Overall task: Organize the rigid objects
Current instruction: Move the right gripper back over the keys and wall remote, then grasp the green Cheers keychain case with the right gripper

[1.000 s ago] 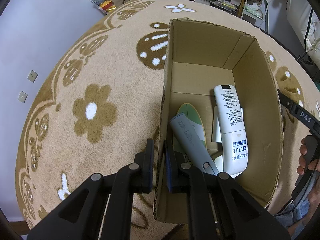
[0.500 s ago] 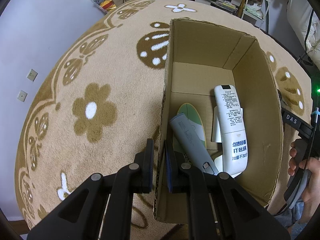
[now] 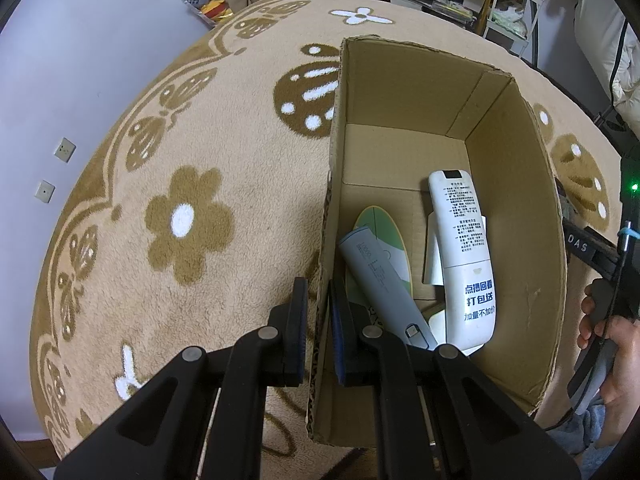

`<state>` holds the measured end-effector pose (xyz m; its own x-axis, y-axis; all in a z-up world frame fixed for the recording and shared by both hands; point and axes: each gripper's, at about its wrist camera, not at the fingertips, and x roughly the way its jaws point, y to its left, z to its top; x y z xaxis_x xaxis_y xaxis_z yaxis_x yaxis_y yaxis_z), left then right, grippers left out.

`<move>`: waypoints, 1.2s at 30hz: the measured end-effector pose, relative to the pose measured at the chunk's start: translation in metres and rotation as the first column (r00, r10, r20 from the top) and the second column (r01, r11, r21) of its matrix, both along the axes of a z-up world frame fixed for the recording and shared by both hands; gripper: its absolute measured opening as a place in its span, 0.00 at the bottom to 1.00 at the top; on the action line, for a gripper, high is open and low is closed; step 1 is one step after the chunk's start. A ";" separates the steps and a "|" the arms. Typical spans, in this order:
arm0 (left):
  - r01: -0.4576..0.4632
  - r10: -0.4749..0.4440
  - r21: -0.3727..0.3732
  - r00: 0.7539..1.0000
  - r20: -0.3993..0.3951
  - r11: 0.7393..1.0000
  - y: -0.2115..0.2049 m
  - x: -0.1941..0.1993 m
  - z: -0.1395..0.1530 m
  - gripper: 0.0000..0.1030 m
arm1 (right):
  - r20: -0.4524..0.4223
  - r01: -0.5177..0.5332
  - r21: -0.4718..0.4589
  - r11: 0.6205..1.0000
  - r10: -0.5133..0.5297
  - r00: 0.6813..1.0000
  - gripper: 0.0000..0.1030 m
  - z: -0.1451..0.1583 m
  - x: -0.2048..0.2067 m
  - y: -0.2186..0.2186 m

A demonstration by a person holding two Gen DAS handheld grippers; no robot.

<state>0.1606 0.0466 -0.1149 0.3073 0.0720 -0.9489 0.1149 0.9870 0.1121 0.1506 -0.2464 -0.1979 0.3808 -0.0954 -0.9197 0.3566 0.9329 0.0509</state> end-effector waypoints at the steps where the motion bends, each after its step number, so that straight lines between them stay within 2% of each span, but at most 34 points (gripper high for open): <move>1: -0.003 0.003 -0.003 1.000 -0.001 1.000 0.000 0.000 0.000 0.11 | -0.007 0.001 -0.004 1.000 -0.001 1.000 1.00 -0.002 0.000 -0.001; 5: -0.004 0.004 -0.007 1.000 -0.002 1.000 0.001 0.001 0.000 0.11 | 0.001 0.013 0.006 1.000 -0.013 1.000 1.00 -0.001 -0.003 -0.003; 9: -0.005 0.005 -0.007 1.000 -0.002 1.000 0.001 0.001 0.000 0.11 | 0.006 0.001 0.012 1.000 -0.001 1.000 0.74 0.003 -0.005 0.002; 11: -0.005 0.005 -0.006 1.000 -0.003 1.000 0.001 0.001 0.000 0.11 | 0.001 0.001 0.014 1.000 -0.001 1.000 0.71 0.004 -0.006 0.005; 13: -0.006 0.006 -0.008 1.000 -0.002 1.000 0.001 0.001 0.000 0.11 | -0.008 -0.005 0.025 1.000 0.005 1.000 0.63 0.001 -0.006 0.009; 15: -0.006 0.006 -0.010 1.000 -0.003 1.000 0.001 0.001 0.000 0.11 | -0.011 -0.020 -0.002 1.000 0.020 1.000 0.61 0.000 -0.006 0.013; 17: -0.006 0.006 -0.009 1.000 -0.003 1.000 0.001 0.001 0.000 0.11 | -0.010 -0.030 -0.006 1.000 0.030 0.999 0.61 0.000 -0.007 0.014; 22: -0.008 0.008 -0.014 1.000 -0.005 1.000 0.003 0.002 -0.001 0.11 | -0.018 -0.015 0.060 0.998 0.016 1.000 0.60 0.003 -0.007 0.002; 28: -0.002 0.002 -0.006 1.000 -0.003 1.000 0.002 0.002 -0.002 0.11 | 0.031 0.024 0.166 0.986 -0.029 0.999 0.60 0.020 -0.011 -0.019; 36: -0.002 0.002 -0.004 1.000 -0.002 1.000 0.001 0.002 -0.003 0.11 | 0.088 0.011 0.178 0.984 -0.027 0.996 0.60 0.039 -0.016 -0.020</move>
